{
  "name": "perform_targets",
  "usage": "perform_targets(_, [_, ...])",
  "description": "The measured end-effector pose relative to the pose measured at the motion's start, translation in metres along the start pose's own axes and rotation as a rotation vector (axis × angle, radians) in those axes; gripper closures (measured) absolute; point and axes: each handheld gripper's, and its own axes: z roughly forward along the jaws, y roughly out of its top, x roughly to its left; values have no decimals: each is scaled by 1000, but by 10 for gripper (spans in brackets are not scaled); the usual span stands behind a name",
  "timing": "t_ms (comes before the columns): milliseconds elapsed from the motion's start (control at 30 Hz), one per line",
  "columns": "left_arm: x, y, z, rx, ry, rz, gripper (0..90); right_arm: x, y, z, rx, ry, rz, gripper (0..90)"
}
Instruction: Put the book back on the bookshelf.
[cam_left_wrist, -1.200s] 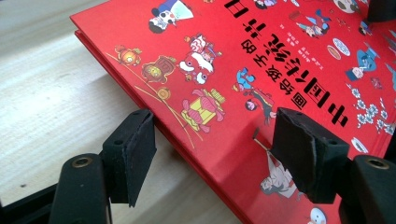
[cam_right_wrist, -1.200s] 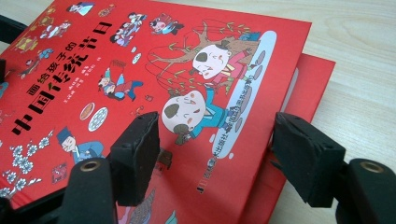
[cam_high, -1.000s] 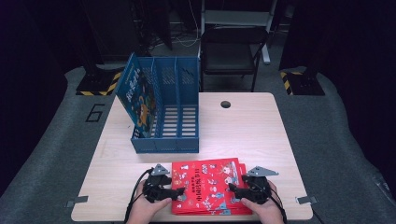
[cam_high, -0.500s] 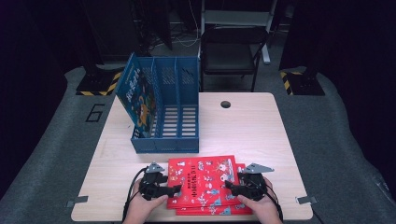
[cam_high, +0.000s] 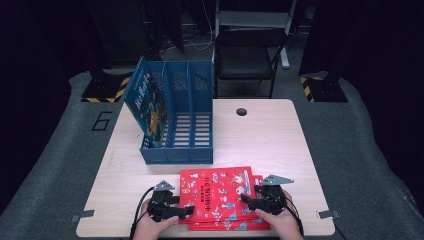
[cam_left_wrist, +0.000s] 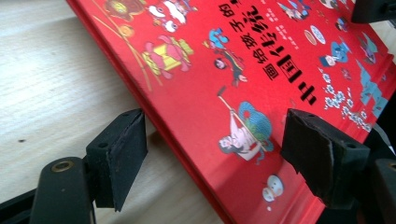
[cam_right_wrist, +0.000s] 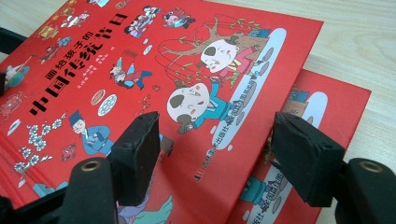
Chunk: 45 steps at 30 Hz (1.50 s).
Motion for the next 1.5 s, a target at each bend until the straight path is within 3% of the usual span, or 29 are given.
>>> perform_targets(533, [-2,0,1,26,-18,5,204,-1,0,1,-4,9,4,321])
perform_targets(767, [5,1,-3,22,-12,-20,246,1,1,3,-8,24,14,321])
perform_targets(867, [8,1,-7,22,-8,-46,250,5,1,6,-8,30,3,321])
perform_targets(900, [11,2,-8,25,-5,-31,251,6,1,6,-5,34,4,321])
perform_targets(1033, [17,2,-12,22,0,-45,256,9,3,10,-7,49,-10,322])
perform_targets(1267, [24,3,-17,-7,13,-101,275,14,6,17,-10,64,-37,321])
perform_targets(1500, [30,3,-21,-26,23,-117,283,18,9,21,-8,80,-58,322])
